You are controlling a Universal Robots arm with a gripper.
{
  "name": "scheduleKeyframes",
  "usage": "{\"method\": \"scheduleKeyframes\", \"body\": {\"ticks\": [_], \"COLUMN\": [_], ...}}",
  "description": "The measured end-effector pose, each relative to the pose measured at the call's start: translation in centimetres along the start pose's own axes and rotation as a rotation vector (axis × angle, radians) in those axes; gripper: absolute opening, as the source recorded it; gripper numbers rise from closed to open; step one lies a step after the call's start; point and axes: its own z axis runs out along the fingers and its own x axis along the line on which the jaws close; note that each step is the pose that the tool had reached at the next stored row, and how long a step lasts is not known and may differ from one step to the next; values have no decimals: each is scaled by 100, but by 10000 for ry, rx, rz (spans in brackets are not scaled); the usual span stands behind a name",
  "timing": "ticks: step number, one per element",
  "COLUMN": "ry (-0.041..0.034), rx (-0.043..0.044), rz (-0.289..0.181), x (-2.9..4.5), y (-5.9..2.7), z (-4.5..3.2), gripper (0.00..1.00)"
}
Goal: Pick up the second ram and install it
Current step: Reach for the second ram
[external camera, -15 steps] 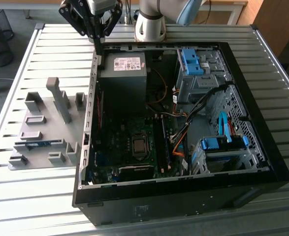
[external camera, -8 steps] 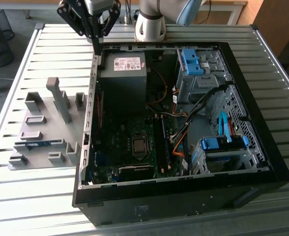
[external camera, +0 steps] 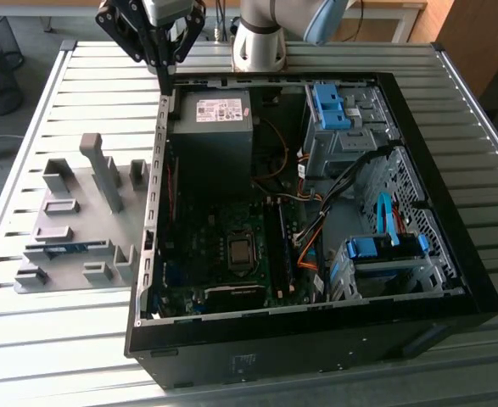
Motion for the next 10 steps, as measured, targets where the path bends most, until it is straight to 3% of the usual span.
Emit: {"method": "scheduleKeyframes", "body": {"ticks": [10], "ry": [0], "rx": [1], "rz": [0], "x": [67], "y": [-5], "z": [-2], "gripper": [10]}}
